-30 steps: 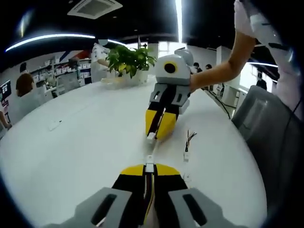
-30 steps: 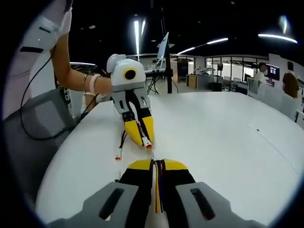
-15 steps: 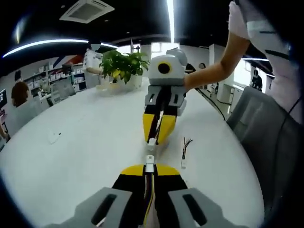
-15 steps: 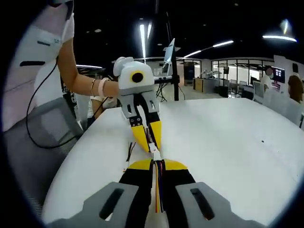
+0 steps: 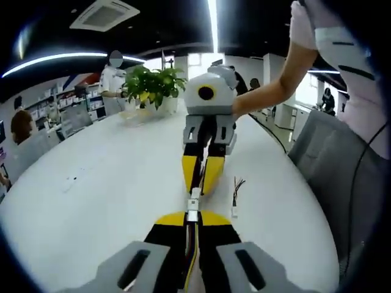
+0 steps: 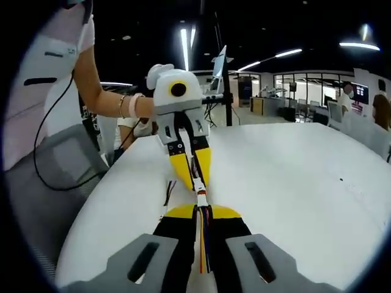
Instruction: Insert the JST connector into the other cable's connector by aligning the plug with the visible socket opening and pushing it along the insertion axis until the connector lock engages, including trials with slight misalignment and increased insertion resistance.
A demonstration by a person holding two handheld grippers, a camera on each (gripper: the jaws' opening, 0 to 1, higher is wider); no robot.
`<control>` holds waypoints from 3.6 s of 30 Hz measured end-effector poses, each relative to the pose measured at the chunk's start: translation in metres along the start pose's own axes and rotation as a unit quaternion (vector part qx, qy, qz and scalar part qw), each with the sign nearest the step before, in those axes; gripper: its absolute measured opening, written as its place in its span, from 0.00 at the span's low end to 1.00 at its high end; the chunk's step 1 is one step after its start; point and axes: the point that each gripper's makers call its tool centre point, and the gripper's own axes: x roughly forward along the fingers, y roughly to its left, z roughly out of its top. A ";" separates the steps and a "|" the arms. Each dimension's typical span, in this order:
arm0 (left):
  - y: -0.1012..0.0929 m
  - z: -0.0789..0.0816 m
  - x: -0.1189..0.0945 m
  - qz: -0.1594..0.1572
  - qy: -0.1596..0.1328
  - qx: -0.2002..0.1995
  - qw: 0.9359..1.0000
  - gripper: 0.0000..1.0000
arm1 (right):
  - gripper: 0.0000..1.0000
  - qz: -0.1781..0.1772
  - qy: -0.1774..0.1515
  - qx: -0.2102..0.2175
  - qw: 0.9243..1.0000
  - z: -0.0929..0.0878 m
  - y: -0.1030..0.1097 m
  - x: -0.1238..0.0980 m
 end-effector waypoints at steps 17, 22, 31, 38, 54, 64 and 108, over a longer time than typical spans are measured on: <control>-0.005 -0.003 0.004 -0.012 0.003 -0.002 1.000 0.00 | 0.03 0.008 0.005 -0.008 1.000 -0.001 0.006 0.002; -0.008 -0.004 0.004 -0.024 -0.001 -0.015 1.000 0.00 | 0.03 0.015 0.010 -0.022 1.000 -0.002 0.010 0.001; -0.006 -0.004 0.004 -0.024 -0.002 -0.043 0.999 0.00 | 0.03 0.028 0.013 -0.033 0.999 -0.002 0.015 0.000; -0.012 -0.005 0.004 -0.037 0.007 -0.028 0.999 0.00 | 0.03 0.025 0.017 -0.038 0.999 -0.004 0.014 0.002; -0.021 -0.002 0.008 -0.047 0.009 -0.024 0.999 0.00 | 0.03 0.039 0.017 -0.037 0.998 -0.003 0.020 0.003; -0.020 -0.002 0.011 -0.047 0.010 -0.006 0.999 0.00 | 0.02 0.039 0.019 -0.036 0.998 -0.006 0.018 -0.001; -0.005 -0.027 0.032 -0.047 0.054 0.025 0.997 0.00 | 0.03 0.025 0.045 -0.026 0.998 -0.035 0.000 0.018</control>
